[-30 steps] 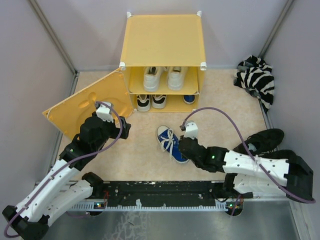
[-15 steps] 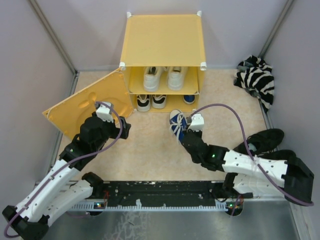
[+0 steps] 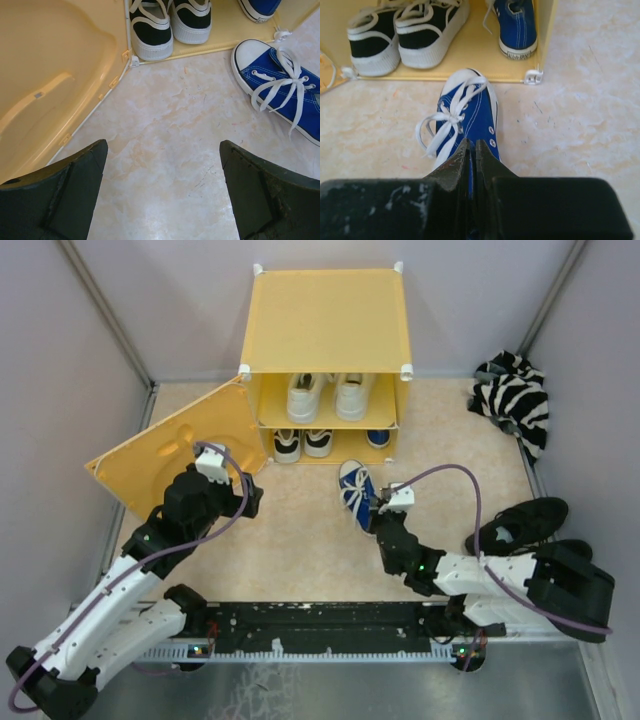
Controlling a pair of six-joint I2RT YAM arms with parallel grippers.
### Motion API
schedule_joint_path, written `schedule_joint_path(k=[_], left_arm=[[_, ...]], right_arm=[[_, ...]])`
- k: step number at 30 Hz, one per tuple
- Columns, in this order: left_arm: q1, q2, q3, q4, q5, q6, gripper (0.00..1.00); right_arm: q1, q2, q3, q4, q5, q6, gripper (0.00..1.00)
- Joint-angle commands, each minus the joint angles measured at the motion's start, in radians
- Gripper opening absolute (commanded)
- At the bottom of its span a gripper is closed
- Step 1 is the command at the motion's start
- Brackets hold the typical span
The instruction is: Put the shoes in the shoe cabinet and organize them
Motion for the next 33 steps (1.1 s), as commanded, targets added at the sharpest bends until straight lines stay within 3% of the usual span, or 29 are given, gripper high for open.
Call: schedule_joint_path(k=[1,6,10,11,13,15,18,23,26,30,33], left_arm=[[0.005,-0.004,-0.006,0.014,-0.012,0.007,0.99],[0.005,-0.005,-0.010,0.009,-0.017,0.005,0.99],[0.005,-0.003,-0.008,0.010,-0.019,0.007,0.99],[0.005,-0.003,-0.007,0.012,-0.018,0.009,0.99],[0.005,0.002,-0.004,0.015,-0.017,0.011,0.99],[0.005,0.006,-0.002,0.016,-0.013,0.011,0.99],[0.004,0.008,-0.003,0.017,-0.009,0.011,0.99],[0.005,0.004,-0.004,0.016,-0.014,0.009,0.99],[0.004,0.005,-0.004,0.014,-0.013,0.009,0.99],[0.005,-0.001,-0.006,0.010,-0.018,0.006,0.99],[0.005,-0.005,-0.005,0.011,-0.017,0.004,0.99]], right_arm=[[-0.027,0.100,0.061,0.465,0.045,-0.102,0.00],[-0.030,0.198,0.104,0.495,0.039,-0.119,0.00],[-0.030,0.189,0.166,0.202,0.031,0.029,0.00],[-0.030,0.184,0.178,0.108,0.020,0.079,0.07],[-0.028,0.174,0.191,-0.022,-0.008,0.161,0.35],[-0.028,0.154,0.191,-0.112,-0.037,0.213,0.48],[-0.026,0.116,0.195,-0.213,-0.060,0.259,0.57],[-0.027,0.106,0.242,-0.323,-0.152,0.227,0.64],[-0.027,0.159,0.352,-0.572,-0.151,0.339,0.74],[-0.027,0.224,0.503,-0.946,-0.195,0.529,0.75],[-0.027,0.245,0.557,-1.120,-0.238,0.633,0.75]])
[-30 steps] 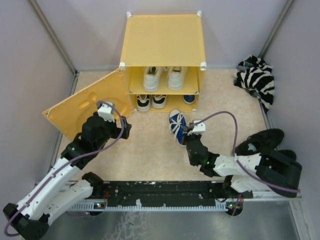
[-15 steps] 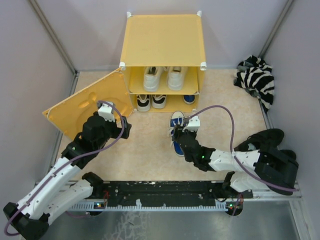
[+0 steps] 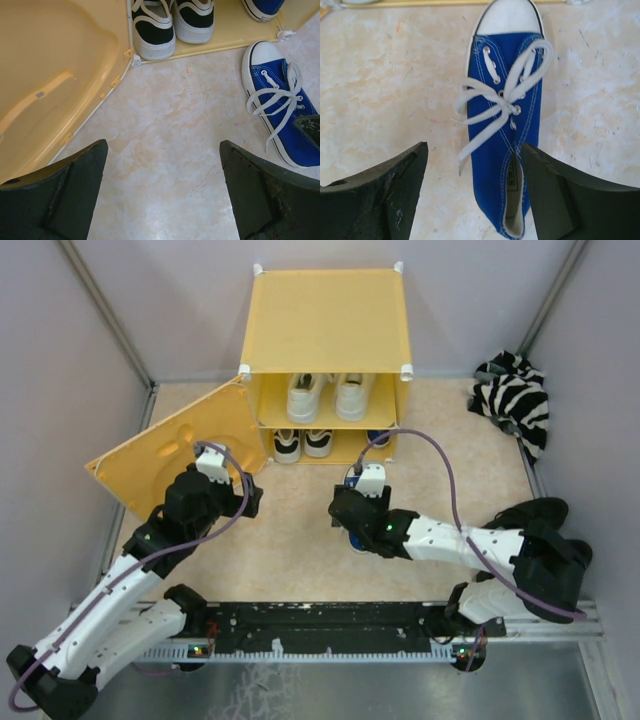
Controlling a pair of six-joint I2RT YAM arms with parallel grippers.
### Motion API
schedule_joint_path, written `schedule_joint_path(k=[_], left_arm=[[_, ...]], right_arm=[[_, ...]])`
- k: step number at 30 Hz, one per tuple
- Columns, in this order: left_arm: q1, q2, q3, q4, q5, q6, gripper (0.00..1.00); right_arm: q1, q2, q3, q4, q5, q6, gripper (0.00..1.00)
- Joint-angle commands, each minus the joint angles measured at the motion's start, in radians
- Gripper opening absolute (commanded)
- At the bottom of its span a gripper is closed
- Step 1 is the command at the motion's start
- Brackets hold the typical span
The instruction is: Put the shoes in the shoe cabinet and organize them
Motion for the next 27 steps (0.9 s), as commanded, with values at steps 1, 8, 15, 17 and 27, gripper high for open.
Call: schedule_joint_path(k=[1,8,15,17,27], left_arm=[[0.005,-0.013,-0.006,0.011,-0.007,0.004,0.99],[0.005,-0.027,-0.012,0.009,-0.012,0.004,0.99],[0.005,-0.022,-0.010,0.006,-0.012,0.009,0.99],[0.005,-0.026,-0.015,0.009,-0.012,0.009,0.99],[0.007,-0.031,-0.018,0.003,-0.015,0.008,0.99]], right_arm=[[-0.005,0.015,0.076,-0.373,-0.064,0.225,0.75],[-0.004,-0.032,-0.037,-0.373,-0.162,0.289,0.75],[-0.005,-0.006,-0.139,-0.197,-0.191,0.235,0.76],[-0.005,0.000,-0.168,-0.126,-0.182,0.198,0.75],[-0.023,0.087,-0.230,0.019,-0.268,0.194,0.53]])
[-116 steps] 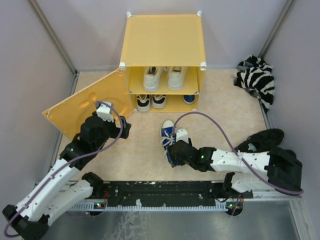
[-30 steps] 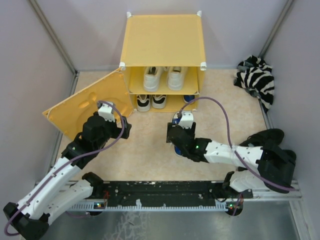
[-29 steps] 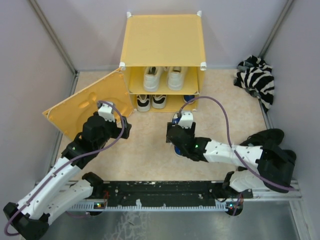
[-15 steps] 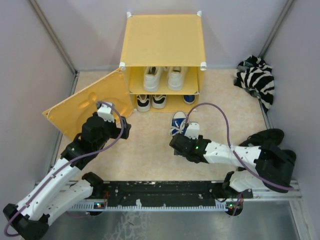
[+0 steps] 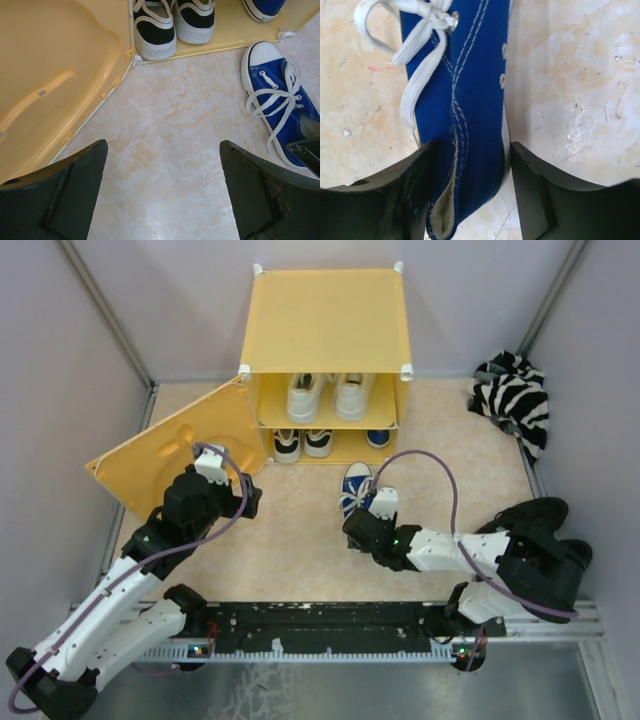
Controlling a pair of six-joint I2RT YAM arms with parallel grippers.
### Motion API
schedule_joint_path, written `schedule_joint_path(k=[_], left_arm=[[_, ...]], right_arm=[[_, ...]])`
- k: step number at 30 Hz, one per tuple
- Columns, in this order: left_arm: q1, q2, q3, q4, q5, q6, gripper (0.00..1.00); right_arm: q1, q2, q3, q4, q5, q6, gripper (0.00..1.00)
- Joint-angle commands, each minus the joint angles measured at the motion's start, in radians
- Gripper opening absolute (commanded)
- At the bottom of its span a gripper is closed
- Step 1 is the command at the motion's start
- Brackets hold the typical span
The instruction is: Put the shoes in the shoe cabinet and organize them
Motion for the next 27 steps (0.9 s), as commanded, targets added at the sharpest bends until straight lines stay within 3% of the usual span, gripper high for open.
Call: schedule_joint_path(k=[1,4,5,16,27], left_arm=[[0.005,-0.014,-0.011,0.004,-0.010,0.008,0.99],[0.006,-0.016,-0.012,0.003,-0.009,0.008,0.99],[0.006,-0.016,-0.012,0.003,-0.009,0.009,0.99],[0.006,-0.019,-0.014,0.004,-0.014,0.011,0.99],[0.006,-0.005,-0.013,0.005,-0.015,0.016,0.99]], right_arm=[[0.000,0.056,-0.037,0.005,-0.084,-0.015,0.43],[0.000,0.029,-0.046,0.005,-0.077,-0.011,0.03],[0.000,0.013,-0.050,0.005,-0.069,-0.006,0.00],[0.000,-0.247,-0.052,0.094,0.158,-0.067,0.00],[0.000,-0.236,-0.074,0.409,0.416,-0.162,0.00]])
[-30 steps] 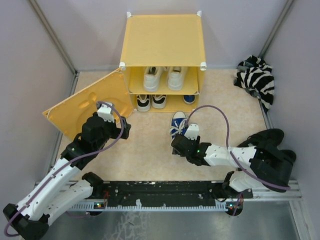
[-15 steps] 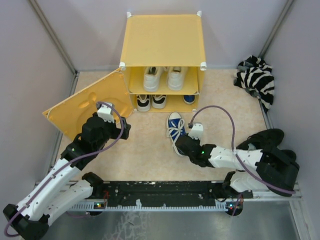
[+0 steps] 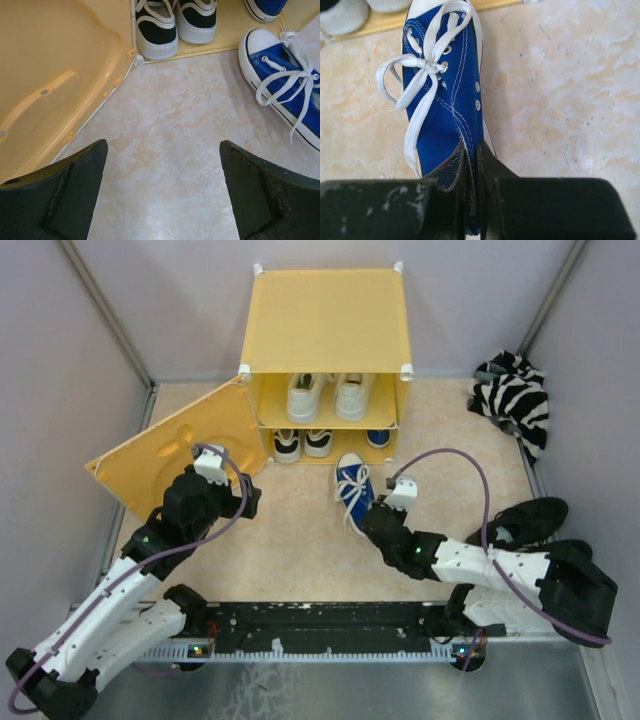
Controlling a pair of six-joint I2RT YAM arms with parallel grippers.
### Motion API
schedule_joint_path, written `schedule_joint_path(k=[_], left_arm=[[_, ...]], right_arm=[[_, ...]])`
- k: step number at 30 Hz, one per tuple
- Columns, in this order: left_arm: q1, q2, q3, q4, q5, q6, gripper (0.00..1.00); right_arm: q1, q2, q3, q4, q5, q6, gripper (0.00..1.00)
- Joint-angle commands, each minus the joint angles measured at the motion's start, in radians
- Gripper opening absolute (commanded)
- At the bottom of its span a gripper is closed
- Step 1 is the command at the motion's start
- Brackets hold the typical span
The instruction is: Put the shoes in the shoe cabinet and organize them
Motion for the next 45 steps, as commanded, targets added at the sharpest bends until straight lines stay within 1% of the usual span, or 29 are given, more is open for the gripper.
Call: schedule_joint_path(k=[1,3,5,8,11,15,19,22,26,34,37,45], left_arm=[[0.006,0.004,-0.010,0.008,-0.007,0.015,0.99],[0.006,0.010,-0.009,0.006,-0.005,0.014,0.99],[0.006,0.011,-0.009,0.007,-0.006,0.015,0.99],[0.006,0.014,-0.008,0.010,-0.007,0.017,0.99],[0.006,0.021,-0.005,0.012,0.000,0.016,0.99],[0.006,0.023,-0.005,0.010,0.002,0.015,0.99],[0.006,0.021,-0.006,0.009,-0.002,0.013,0.99],[0.006,0.019,-0.007,0.007,-0.005,0.014,0.99],[0.007,0.020,-0.008,0.007,-0.007,0.014,0.99],[0.008,0.026,-0.008,0.007,-0.006,0.019,0.99],[0.008,0.030,-0.007,0.007,-0.009,0.020,0.99],[0.008,0.032,-0.009,0.006,-0.012,0.021,0.99]], right_arm=[[0.007,-0.003,0.000,0.325,0.210,-0.059,0.00],[0.007,0.002,-0.006,0.355,0.217,-0.064,0.00],[0.007,0.013,-0.019,0.399,0.224,-0.106,0.00],[0.006,0.037,-0.043,0.543,0.238,-0.209,0.00],[-0.016,0.088,-0.017,0.609,0.249,-0.257,0.00],[-0.083,0.183,0.027,0.687,0.193,-0.272,0.00],[-0.145,0.284,0.062,0.828,0.131,-0.334,0.00],[-0.185,0.345,0.095,0.896,0.081,-0.359,0.00],[-0.222,0.413,0.140,0.945,0.036,-0.371,0.00],[-0.289,0.542,0.199,1.055,0.004,-0.371,0.00],[-0.306,0.632,0.231,1.099,-0.002,-0.366,0.00],[-0.330,0.765,0.323,1.108,-0.003,-0.342,0.00]])
